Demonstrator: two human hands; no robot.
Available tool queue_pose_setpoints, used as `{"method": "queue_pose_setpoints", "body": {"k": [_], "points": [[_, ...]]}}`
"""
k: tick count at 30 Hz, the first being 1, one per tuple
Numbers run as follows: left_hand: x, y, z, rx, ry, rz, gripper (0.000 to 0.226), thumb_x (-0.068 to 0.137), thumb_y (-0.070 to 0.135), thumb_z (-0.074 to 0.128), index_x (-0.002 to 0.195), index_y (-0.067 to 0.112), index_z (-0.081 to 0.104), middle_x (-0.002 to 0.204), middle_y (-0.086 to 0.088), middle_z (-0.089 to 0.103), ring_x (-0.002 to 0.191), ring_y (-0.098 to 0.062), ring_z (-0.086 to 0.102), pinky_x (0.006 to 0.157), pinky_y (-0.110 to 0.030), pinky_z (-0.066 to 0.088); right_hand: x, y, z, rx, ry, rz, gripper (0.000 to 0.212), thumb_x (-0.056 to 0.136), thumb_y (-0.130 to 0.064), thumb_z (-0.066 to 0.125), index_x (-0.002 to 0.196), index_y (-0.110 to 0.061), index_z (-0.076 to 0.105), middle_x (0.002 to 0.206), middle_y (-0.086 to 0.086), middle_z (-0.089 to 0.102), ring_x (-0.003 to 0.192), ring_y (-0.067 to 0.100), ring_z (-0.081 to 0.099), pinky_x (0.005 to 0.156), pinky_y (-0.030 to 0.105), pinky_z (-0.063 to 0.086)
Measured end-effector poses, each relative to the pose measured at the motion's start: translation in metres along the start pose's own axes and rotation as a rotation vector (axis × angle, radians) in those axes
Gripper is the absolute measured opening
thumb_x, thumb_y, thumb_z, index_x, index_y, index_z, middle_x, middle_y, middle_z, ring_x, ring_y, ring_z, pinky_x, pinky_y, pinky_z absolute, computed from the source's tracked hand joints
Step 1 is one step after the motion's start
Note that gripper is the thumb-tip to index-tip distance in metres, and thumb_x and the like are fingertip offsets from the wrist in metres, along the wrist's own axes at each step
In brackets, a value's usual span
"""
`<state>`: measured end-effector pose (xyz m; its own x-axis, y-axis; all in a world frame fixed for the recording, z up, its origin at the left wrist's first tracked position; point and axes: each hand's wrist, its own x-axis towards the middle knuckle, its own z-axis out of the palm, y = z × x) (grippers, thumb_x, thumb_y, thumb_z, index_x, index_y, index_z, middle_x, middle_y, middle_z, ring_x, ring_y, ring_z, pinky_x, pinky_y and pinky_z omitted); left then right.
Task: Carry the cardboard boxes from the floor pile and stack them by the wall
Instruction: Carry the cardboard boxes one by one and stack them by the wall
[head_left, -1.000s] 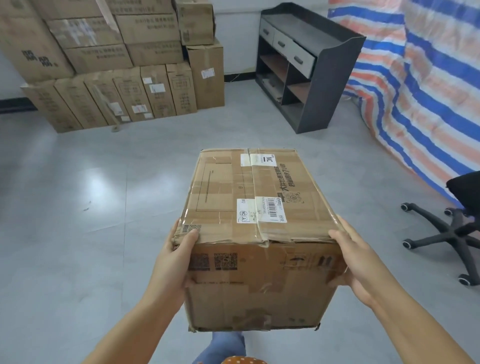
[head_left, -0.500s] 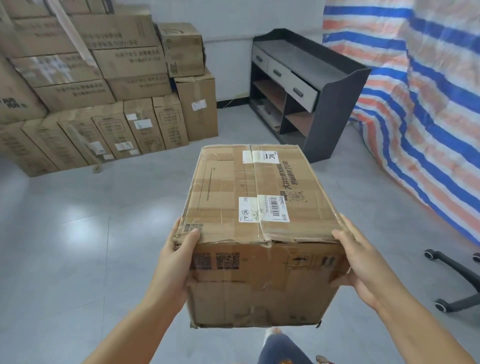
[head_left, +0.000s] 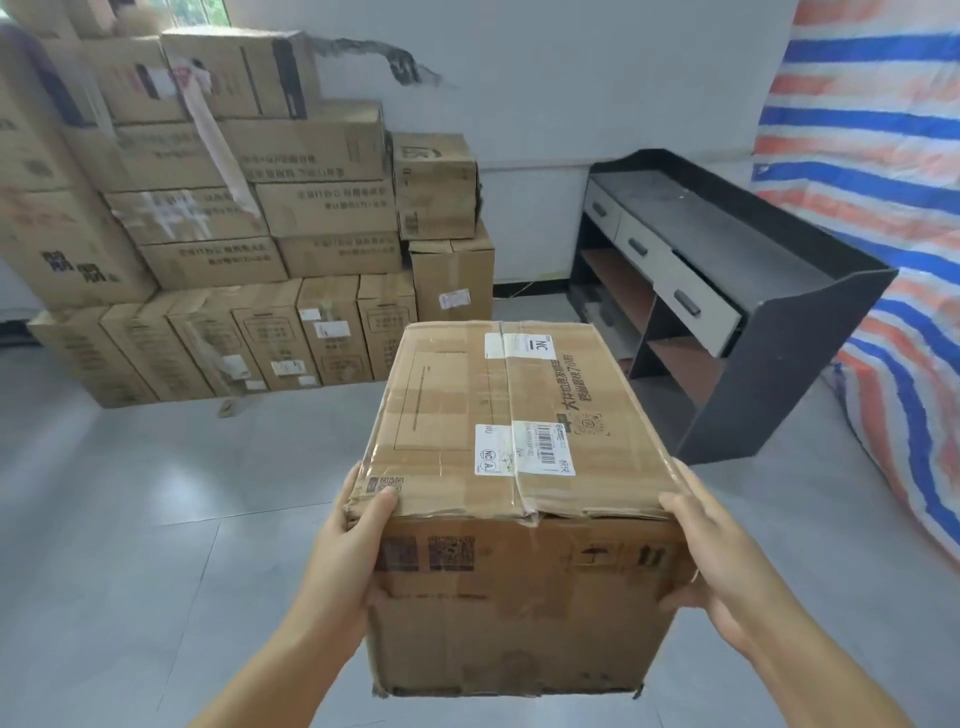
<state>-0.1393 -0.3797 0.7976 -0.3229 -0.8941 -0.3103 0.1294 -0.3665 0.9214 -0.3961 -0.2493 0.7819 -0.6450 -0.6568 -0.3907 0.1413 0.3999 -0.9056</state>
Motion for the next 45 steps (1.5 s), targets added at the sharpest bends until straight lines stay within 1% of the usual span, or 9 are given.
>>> {"method": "queue_pose_setpoints", "body": {"k": [6, 10, 18, 24, 28, 32, 37, 42, 45], "points": [[0.111, 0.037, 0.037, -0.022, 0.112, 0.049, 0.041, 0.095, 0.025, 0.054, 0.132, 0.041, 0.050, 0.106, 0.005, 0.072, 0.085, -0.017, 0.072, 0.041, -0.028, 0.049, 0.116, -0.079, 0.011, -0.018, -0.112, -0.079, 0.041, 0.099, -0.035, 0.038, 0.127, -0.064, 0.043, 0.105, -0.025, 0.067, 0.084, 0.006, 0.068, 0.053, 0.038, 0.058], [0.199, 0.062, 0.054, 0.037, 0.099, 0.091, 0.033, 0.095, 0.028, 0.054, 0.120, 0.050, 0.055, 0.098, 0.010, 0.074, 0.078, -0.013, 0.072, 0.054, -0.034, 0.043, 0.192, -0.120, 0.031, -0.018, -0.123, -0.139, 0.042, 0.097, -0.033, 0.039, 0.126, -0.064, 0.044, 0.098, -0.025, 0.069, 0.086, 0.011, 0.067, 0.057, 0.041, 0.053], [0.413, 0.160, 0.089, 0.118, 0.016, 0.130, 0.045, 0.091, 0.035, 0.056, 0.132, 0.049, 0.045, 0.107, 0.014, 0.071, 0.087, -0.018, 0.071, 0.049, -0.033, 0.036, 0.362, -0.231, 0.087, 0.051, -0.055, -0.193, 0.043, 0.098, -0.034, 0.038, 0.133, -0.059, 0.041, 0.128, -0.014, 0.058, 0.111, 0.021, 0.055, 0.065, 0.053, 0.058], [0.550, 0.243, 0.120, 0.100, -0.061, 0.212, 0.042, 0.092, 0.034, 0.054, 0.131, 0.047, 0.047, 0.111, 0.011, 0.070, 0.093, -0.017, 0.071, 0.054, -0.035, 0.040, 0.475, -0.329, 0.123, 0.077, -0.029, -0.282, 0.042, 0.098, -0.035, 0.037, 0.130, -0.062, 0.041, 0.124, -0.014, 0.063, 0.110, 0.024, 0.059, 0.075, 0.062, 0.054], [0.633, 0.289, 0.145, 0.065, -0.091, 0.272, 0.044, 0.092, 0.034, 0.055, 0.133, 0.046, 0.046, 0.112, 0.012, 0.070, 0.092, -0.015, 0.071, 0.047, -0.029, 0.048, 0.554, -0.398, 0.138, 0.077, -0.042, -0.363, 0.042, 0.101, -0.032, 0.034, 0.130, -0.061, 0.042, 0.118, -0.013, 0.065, 0.106, 0.023, 0.060, 0.066, 0.054, 0.058], [0.720, 0.325, 0.172, 0.053, -0.047, 0.336, 0.047, 0.090, 0.036, 0.056, 0.135, 0.047, 0.043, 0.114, 0.014, 0.069, 0.094, -0.012, 0.070, 0.052, -0.032, 0.049, 0.645, -0.465, 0.156, 0.034, -0.063, -0.440, 0.043, 0.101, -0.031, 0.033, 0.135, -0.057, 0.039, 0.127, -0.010, 0.058, 0.110, 0.023, 0.055, 0.066, 0.056, 0.058], [0.821, 0.379, 0.207, 0.043, 0.010, 0.434, 0.045, 0.092, 0.034, 0.055, 0.135, 0.043, 0.045, 0.111, 0.011, 0.070, 0.088, -0.012, 0.071, 0.040, -0.028, 0.047, 0.759, -0.547, 0.180, 0.059, -0.133, -0.487, 0.044, 0.100, -0.032, 0.033, 0.136, -0.058, 0.037, 0.134, -0.006, 0.055, 0.112, 0.029, 0.056, 0.068, 0.059, 0.057], [0.912, 0.427, 0.227, 0.016, 0.114, 0.445, 0.049, 0.090, 0.039, 0.058, 0.135, 0.049, 0.042, 0.111, 0.014, 0.070, 0.086, -0.010, 0.071, 0.066, -0.049, 0.056, 0.856, -0.626, 0.206, 0.072, -0.177, -0.495, 0.046, 0.099, -0.034, 0.036, 0.139, -0.057, 0.031, 0.142, -0.008, 0.047, 0.116, 0.029, 0.054, 0.067, 0.060, 0.057], [0.959, 0.451, 0.230, 0.028, 0.161, 0.456, 0.050, 0.088, 0.040, 0.058, 0.135, 0.047, 0.043, 0.113, 0.012, 0.068, 0.083, -0.008, 0.071, 0.053, -0.041, 0.055, 0.903, -0.662, 0.228, 0.078, -0.200, -0.500, 0.048, 0.099, -0.034, 0.037, 0.139, -0.058, 0.029, 0.142, -0.012, 0.044, 0.116, 0.026, 0.052, 0.067, 0.060, 0.057]]}}
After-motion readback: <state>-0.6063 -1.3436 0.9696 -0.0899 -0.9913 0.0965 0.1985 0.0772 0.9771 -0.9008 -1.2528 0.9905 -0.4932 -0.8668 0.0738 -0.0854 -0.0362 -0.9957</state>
